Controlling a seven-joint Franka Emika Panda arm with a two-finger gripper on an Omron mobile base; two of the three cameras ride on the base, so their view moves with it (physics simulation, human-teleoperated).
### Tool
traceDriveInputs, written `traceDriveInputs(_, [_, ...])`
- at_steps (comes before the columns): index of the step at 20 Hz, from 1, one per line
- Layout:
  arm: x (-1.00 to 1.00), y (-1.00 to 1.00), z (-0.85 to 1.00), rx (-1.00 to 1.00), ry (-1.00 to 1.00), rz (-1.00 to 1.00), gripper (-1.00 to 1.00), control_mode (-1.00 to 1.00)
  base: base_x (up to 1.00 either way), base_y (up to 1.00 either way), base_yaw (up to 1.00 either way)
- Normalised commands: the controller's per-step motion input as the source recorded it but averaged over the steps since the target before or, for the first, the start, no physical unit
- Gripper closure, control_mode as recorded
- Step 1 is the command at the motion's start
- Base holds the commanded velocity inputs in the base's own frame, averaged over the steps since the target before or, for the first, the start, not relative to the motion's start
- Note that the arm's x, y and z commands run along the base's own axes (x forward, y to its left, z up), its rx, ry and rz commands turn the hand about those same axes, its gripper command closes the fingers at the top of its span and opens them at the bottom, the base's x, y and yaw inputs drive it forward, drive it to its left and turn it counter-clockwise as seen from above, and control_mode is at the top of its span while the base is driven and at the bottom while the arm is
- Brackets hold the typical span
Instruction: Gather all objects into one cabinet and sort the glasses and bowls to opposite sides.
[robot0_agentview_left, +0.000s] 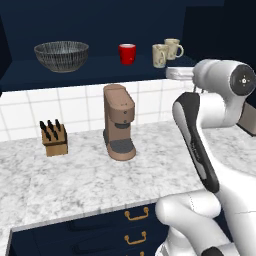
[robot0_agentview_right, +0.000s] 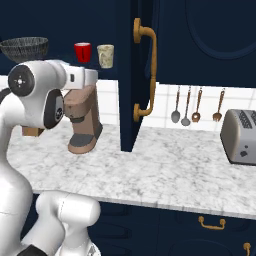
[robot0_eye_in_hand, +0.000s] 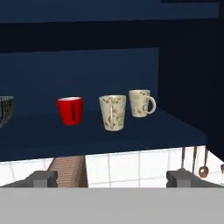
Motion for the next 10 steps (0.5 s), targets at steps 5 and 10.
traceDriveInputs(5, [-1.00,0.01,0.06,-0.11,0.22,0.00,-1.00,-1.00,0.00,0.00,0.00])
traceDriveInputs(10, [-1.00,0.00,0.00,-0.11,0.13,0.00,-1.00,-1.00,0.00,0.00,0.00])
